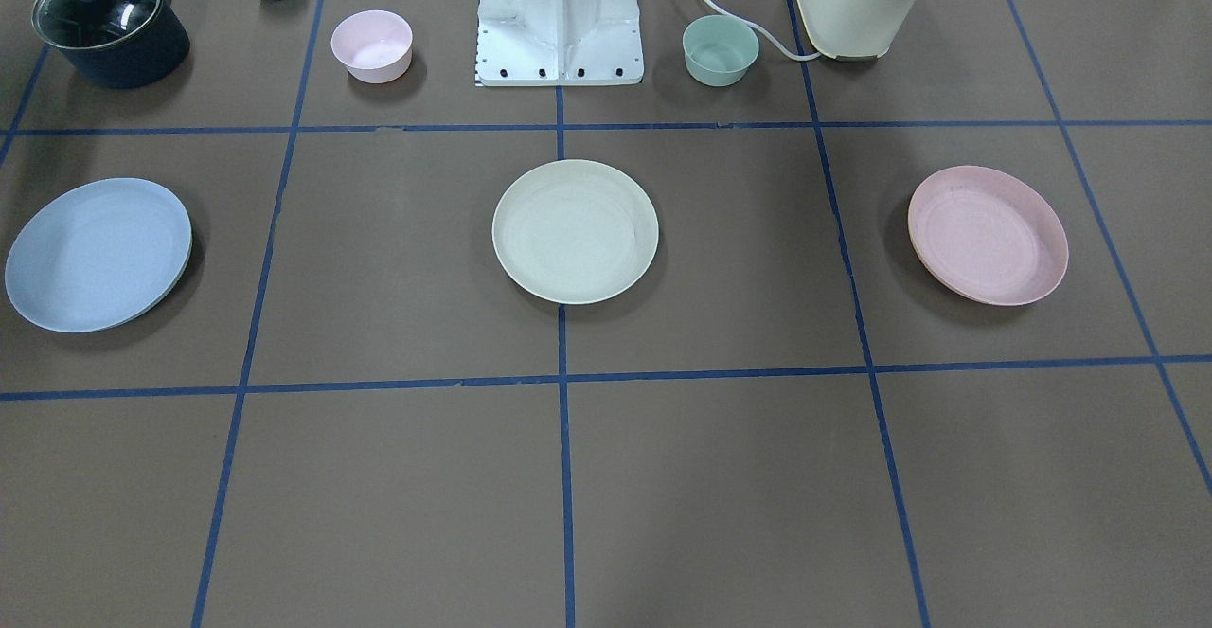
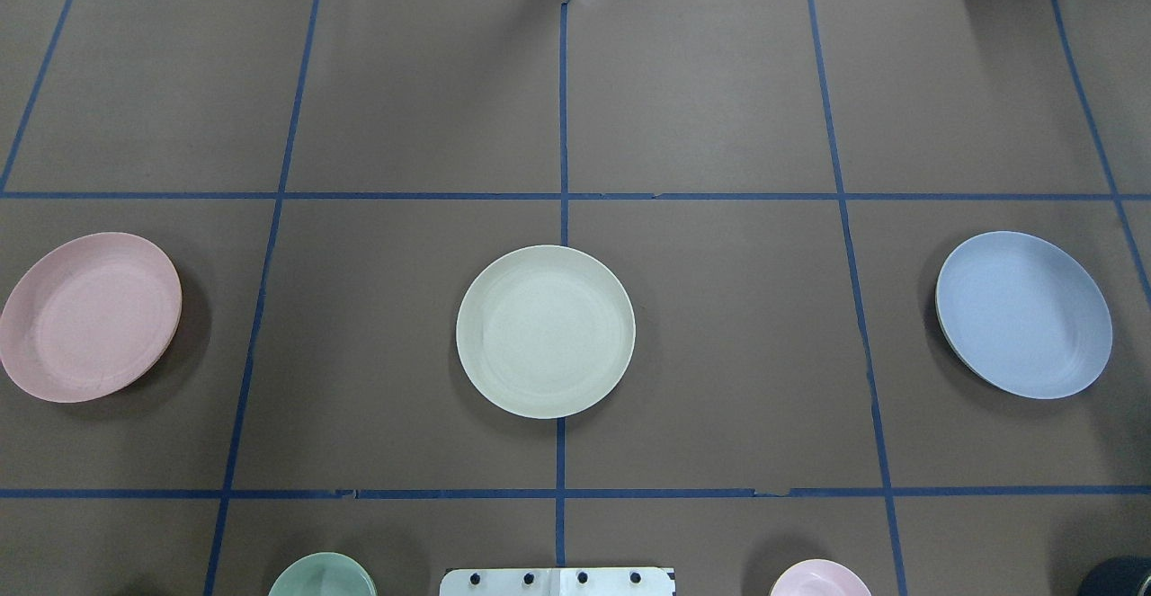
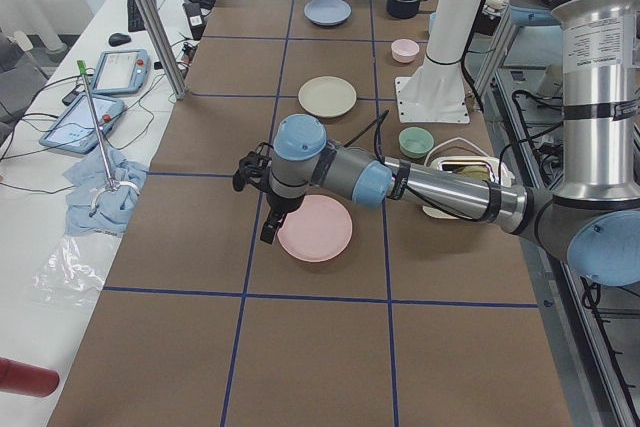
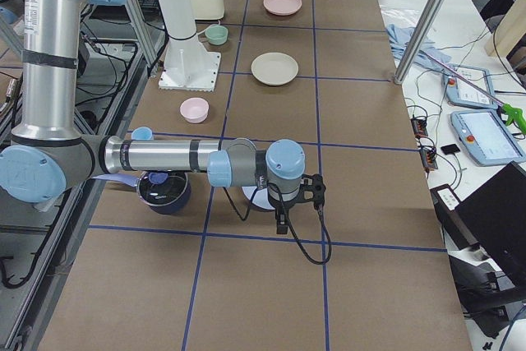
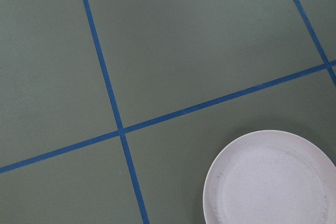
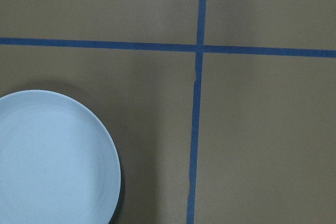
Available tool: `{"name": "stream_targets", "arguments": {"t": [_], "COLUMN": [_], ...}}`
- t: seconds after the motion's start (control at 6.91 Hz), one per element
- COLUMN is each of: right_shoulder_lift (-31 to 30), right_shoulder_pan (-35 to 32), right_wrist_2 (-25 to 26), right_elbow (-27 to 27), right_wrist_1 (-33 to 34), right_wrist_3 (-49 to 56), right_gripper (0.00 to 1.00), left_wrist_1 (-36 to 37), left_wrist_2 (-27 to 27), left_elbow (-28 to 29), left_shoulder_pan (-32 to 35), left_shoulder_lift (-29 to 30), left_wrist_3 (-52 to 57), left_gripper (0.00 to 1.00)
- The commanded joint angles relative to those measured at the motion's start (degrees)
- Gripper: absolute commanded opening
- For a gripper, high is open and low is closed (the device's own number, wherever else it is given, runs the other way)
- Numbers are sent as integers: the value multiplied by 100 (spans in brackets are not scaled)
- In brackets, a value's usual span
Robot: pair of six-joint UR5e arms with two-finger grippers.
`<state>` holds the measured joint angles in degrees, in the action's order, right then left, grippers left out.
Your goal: Stack three plates with pink and blue
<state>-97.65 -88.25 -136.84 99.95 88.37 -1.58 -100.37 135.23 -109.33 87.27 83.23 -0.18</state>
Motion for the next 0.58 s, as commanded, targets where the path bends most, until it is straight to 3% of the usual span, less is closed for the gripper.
{"name": "stream_targets", "arguments": {"t": [0.0,0.43], "right_shoulder_lift": [0,9], "right_shoulder_pan": [1,1], "right_wrist_2": [0,0], "right_elbow": [6,7], "right_wrist_1": [-4,-4], "right_wrist_3": [0,-9], "right_gripper": [100,100], "left_wrist_1": [17,0], "left_wrist_2": [12,-32], "left_elbow": [-52,-70], "left_shoulder_pan": [0,0], "left_shoulder_lift": [9,0], "left_wrist_3": [-9,9], "left_gripper": [100,100]}}
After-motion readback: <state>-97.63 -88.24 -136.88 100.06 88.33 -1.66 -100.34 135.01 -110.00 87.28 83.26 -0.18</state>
